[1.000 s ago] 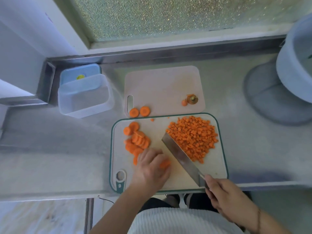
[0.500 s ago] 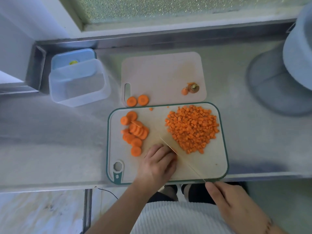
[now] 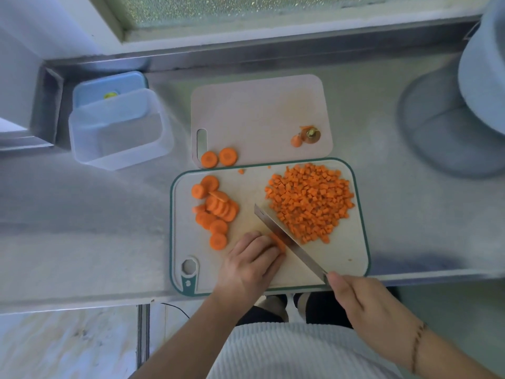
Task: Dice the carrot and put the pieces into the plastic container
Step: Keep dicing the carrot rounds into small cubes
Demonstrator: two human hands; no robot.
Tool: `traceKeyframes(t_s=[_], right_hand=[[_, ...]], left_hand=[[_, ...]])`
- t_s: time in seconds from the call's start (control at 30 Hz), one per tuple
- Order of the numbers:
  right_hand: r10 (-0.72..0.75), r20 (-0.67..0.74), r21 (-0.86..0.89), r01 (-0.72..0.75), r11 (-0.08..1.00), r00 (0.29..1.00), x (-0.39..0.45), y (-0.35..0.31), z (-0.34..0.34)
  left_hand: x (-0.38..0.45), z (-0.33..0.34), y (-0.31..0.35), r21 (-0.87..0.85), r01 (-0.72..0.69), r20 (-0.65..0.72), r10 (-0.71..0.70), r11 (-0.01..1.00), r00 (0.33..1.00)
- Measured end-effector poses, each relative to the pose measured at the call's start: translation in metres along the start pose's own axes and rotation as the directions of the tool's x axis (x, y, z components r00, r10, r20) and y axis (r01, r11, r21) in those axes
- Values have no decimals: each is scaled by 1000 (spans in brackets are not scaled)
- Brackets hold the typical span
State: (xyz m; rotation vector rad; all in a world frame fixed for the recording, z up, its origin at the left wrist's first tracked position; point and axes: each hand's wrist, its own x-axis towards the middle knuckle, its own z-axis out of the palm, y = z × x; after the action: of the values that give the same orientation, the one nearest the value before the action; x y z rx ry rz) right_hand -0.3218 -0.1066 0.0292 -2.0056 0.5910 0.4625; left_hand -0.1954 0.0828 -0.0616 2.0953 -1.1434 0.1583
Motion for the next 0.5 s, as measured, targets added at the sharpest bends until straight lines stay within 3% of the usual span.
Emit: traceKeyframes(t_s=[0.1,0.3,0.5], right_hand=[[0,-13,-22,0,1000,1000,-18,9,0],[100,28,-283,-88,955,995,-18,10,13],[12,10,-177,-10,984,1000,-2,-8,16]], left_hand=[[0,1,0,-1,3,0,-3,1000,1000],[-1,2,0,-6,-3,-12,2,1000,1000],[1,1,0,2,-19,3,19,1000,1000]])
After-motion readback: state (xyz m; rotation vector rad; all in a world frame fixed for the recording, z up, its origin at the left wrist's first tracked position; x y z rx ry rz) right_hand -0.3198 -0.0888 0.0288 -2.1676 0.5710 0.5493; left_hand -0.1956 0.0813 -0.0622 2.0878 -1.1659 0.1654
